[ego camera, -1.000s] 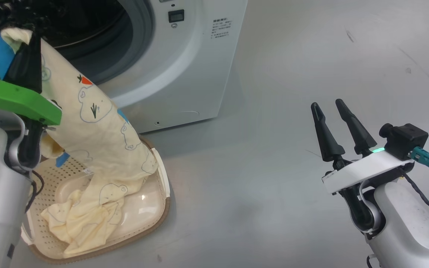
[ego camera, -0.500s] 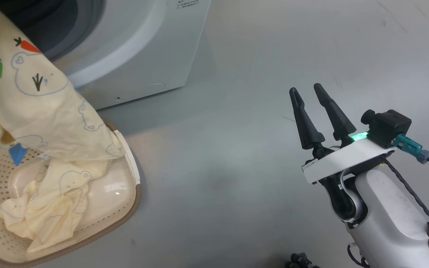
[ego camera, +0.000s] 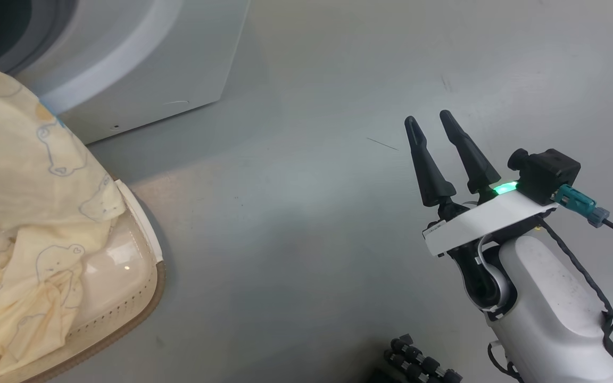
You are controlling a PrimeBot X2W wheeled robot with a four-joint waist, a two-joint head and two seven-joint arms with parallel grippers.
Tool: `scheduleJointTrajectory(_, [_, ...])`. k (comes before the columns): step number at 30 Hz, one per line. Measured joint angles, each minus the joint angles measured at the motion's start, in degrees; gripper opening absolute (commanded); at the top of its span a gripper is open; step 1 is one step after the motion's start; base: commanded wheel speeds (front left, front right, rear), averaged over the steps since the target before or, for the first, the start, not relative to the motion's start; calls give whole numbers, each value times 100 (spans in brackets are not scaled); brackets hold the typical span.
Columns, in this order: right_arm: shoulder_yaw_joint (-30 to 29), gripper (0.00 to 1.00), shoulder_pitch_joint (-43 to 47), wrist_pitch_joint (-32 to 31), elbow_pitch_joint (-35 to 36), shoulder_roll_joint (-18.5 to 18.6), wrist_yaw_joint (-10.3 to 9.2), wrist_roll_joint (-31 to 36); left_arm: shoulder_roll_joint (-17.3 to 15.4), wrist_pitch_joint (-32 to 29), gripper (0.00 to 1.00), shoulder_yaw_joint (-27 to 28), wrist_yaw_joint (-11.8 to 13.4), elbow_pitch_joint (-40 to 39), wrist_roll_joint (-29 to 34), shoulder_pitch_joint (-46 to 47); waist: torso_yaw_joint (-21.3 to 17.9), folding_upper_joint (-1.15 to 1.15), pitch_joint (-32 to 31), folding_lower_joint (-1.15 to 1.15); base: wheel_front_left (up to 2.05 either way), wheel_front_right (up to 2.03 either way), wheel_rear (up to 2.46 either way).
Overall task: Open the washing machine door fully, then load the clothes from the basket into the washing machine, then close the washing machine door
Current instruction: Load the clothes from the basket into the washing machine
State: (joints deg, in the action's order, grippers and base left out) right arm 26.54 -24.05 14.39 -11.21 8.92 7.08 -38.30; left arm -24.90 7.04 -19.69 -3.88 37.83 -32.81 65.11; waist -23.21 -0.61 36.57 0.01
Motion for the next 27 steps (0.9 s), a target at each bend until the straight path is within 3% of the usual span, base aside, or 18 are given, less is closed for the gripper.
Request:
scheduleJointTrajectory(5, [-12, 100, -18, 0, -31, -29, 0, 4, 20, 849, 0, 305, 111, -198, 60, 360, -30, 0, 46, 0, 0, 0, 0])
scheduleJointTrajectory(12, [-14, 100, -116, 0, -68, -46, 0, 45, 68, 753, 0, 356, 111, 158, 66, 454, -3, 0, 37, 0, 0, 0, 0])
scheduleJointTrajectory(13, [-16, 100, -116, 0, -80, -46, 0, 45, 92, 751, 21, 315, 110, 250, 68, 433, 3, 0, 34, 0, 0, 0, 0])
scheduleJointTrajectory(14, [-16, 100, -116, 0, -92, -47, 0, 46, 121, 724, 96, 277, 110, 369, 65, 409, 9, 0, 29, 0, 0, 0, 0])
scheduleJointTrajectory(15, [-16, 100, -116, 0, -101, -51, 0, 46, 156, 700, 100, 258, 110, 499, 46, 383, 16, 0, 23, 0, 0, 0, 0])
scheduleJointTrajectory(27, [-107, 100, -116, 0, -194, -66, 0, 67, 508, 660, 100, -11, -52, 966, 52, 191, 184, 0, -166, -1, 0, 0, 0])
